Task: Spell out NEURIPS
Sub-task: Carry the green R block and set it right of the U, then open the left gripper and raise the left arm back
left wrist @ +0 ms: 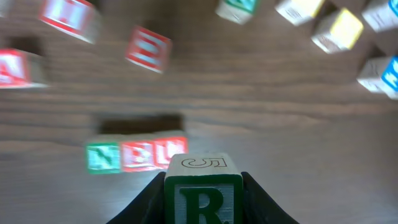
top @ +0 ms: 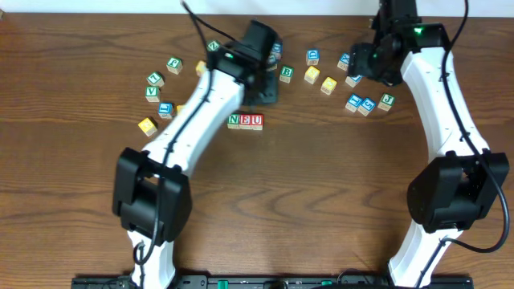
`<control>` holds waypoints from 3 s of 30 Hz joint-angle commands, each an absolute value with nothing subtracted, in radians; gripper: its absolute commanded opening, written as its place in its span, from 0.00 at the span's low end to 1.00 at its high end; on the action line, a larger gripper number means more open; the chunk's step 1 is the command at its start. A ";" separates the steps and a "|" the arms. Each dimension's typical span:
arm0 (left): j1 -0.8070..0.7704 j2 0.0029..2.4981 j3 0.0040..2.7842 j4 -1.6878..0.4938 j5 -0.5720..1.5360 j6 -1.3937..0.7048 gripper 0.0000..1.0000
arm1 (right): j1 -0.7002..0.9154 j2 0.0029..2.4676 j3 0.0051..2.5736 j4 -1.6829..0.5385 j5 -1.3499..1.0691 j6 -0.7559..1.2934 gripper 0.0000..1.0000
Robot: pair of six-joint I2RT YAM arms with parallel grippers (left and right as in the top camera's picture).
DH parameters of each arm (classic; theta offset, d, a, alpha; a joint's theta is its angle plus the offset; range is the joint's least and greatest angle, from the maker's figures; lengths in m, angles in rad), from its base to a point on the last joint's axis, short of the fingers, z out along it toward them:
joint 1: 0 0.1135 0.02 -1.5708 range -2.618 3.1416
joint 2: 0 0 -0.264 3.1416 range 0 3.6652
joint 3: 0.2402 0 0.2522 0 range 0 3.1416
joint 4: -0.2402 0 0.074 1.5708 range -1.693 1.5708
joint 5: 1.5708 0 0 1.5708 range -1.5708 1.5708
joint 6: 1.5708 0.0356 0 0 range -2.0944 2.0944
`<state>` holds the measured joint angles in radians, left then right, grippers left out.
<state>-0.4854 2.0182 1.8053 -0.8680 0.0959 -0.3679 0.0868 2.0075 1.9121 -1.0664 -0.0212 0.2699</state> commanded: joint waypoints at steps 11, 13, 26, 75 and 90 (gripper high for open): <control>-0.583 2.199 1.795 -0.874 0.093 -0.490 0.32 | 0.076 2.005 1.927 -1.104 -0.006 0.276 0.71; -0.583 2.212 1.795 -0.874 0.093 -0.492 0.32 | 0.076 2.005 1.927 -1.108 -0.006 0.276 0.71; -0.583 2.272 1.795 -0.829 0.033 -0.492 0.32 | 0.076 2.005 1.927 -1.113 -0.006 0.276 0.71; -0.569 2.068 1.816 -0.873 -0.008 -0.466 0.46 | 0.081 2.005 1.927 -1.105 -0.005 0.273 0.71; -0.389 1.786 1.816 -1.017 -0.020 -0.369 0.46 | 0.190 2.005 1.927 -1.053 0.008 0.232 0.72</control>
<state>-0.4339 1.8069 1.8050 -1.0000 -0.0059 -0.4095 0.1585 2.0075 1.9121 -1.0653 -0.0029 0.2470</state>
